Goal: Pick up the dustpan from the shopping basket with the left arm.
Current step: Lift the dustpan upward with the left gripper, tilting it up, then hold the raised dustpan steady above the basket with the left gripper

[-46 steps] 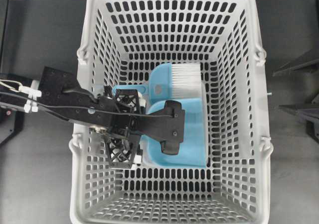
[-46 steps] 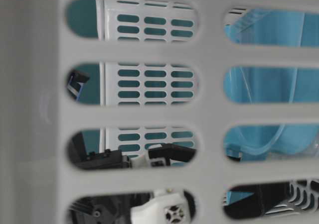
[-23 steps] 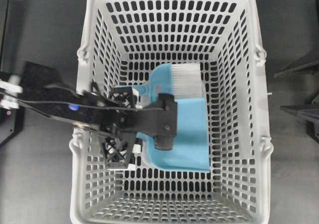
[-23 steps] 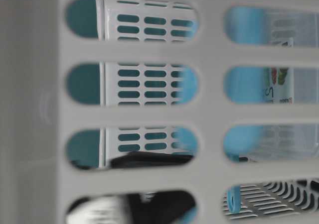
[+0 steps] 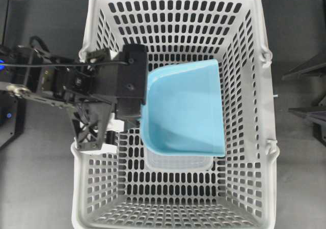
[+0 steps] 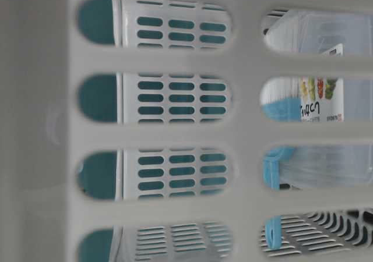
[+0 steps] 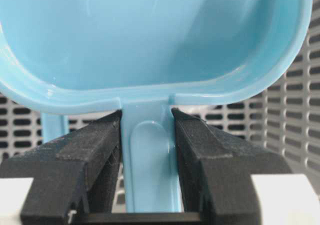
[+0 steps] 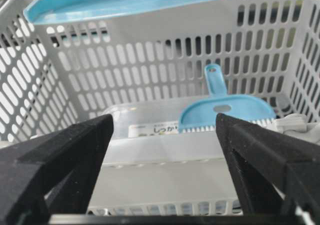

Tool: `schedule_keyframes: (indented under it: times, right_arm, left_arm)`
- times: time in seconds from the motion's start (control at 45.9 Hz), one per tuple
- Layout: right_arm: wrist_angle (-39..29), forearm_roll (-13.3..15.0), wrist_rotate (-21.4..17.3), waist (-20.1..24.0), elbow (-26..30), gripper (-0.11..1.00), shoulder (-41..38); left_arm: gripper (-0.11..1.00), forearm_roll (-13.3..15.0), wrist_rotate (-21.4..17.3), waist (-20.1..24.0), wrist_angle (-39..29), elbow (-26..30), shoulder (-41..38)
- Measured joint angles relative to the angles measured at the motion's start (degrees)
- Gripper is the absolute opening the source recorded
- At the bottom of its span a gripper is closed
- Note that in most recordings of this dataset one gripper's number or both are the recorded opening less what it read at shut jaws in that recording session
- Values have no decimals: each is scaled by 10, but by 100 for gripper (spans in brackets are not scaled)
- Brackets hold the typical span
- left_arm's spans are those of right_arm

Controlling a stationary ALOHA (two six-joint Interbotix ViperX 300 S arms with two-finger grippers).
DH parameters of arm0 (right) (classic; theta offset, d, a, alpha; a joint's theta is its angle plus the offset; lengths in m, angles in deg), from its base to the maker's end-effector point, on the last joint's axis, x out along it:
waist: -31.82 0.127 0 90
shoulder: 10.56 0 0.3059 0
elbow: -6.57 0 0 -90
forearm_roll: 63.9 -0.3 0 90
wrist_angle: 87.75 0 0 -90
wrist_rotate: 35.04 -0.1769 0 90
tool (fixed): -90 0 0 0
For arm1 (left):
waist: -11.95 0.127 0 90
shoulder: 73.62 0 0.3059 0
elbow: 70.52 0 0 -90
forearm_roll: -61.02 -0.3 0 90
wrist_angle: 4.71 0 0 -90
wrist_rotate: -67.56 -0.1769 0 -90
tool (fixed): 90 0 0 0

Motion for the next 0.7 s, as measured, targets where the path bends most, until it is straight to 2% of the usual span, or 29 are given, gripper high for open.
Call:
schedule_keyframes:
  times: [0.698]
  right_arm:
    - [14, 0, 0, 0, -1, 79, 4]
  left_arm:
    - [30, 0, -2, 3, -10, 8, -1]
